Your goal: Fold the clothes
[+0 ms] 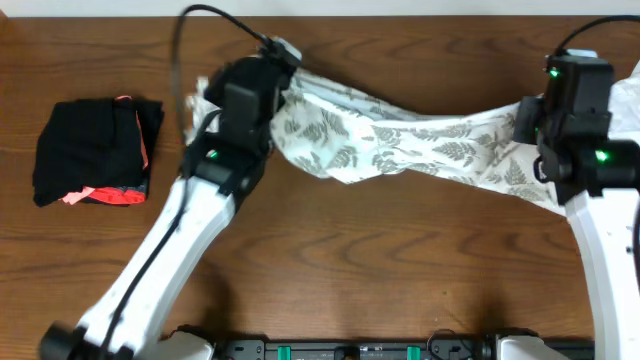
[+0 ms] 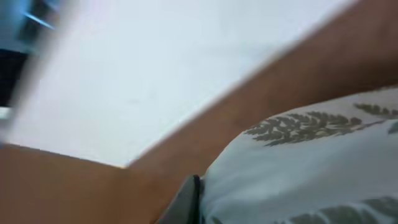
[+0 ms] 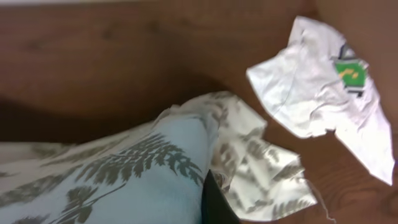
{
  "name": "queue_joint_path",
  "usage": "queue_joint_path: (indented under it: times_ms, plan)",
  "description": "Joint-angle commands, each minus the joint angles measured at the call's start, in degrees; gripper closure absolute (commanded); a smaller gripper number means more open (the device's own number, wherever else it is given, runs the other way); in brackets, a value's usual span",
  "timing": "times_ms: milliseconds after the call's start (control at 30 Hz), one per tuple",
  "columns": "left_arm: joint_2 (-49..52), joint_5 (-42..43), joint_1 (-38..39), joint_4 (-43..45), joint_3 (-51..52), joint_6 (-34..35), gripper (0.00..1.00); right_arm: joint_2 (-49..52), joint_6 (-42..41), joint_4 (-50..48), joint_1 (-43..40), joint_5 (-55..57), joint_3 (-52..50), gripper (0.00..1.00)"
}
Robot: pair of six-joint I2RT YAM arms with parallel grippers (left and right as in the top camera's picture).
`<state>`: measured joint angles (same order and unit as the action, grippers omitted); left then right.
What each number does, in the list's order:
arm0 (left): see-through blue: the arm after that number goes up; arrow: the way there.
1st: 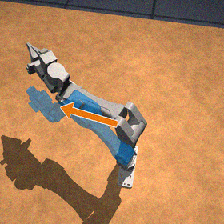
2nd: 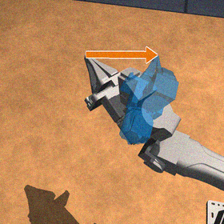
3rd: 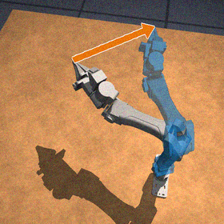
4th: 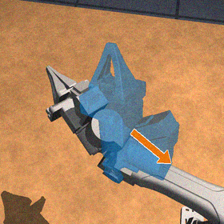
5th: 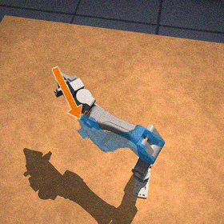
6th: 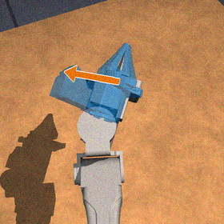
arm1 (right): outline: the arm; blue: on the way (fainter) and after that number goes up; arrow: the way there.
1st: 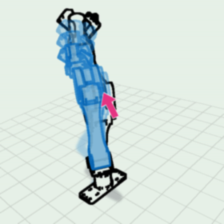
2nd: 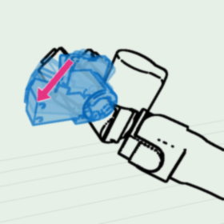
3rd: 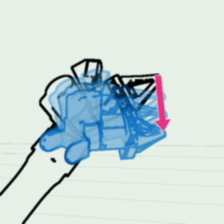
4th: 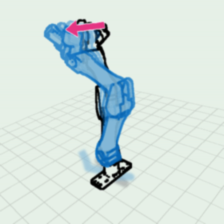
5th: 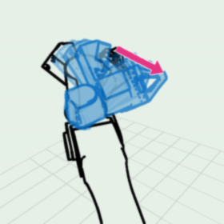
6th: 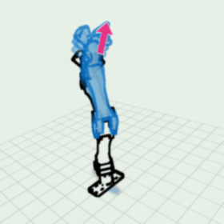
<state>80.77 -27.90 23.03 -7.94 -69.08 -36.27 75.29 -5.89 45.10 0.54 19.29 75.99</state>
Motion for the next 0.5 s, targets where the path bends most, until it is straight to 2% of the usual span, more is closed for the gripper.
queue_joint_path:
  times_ms: [0, 233, 467]
  plan:
    - [-2.9, -1.7, -0.2, -0.1, -1.2, -0.2, 0.94, -3.4, 0.3, -0.2, -0.5, 1.0, 0.2, 0.99]
    - [-3.0, -0.2, -0.5, -0.2, -1.2, -0.2, 0.94, -2.7, 2.6, -1.0, -0.5, -0.1, 0.2, 0.99]
    - [2.5, 3.7, -3.7, 3.7, -1.2, 0.3, 0.94, 3.9, 5.1, -4.5, -0.5, -0.5, 0.5, 0.99]
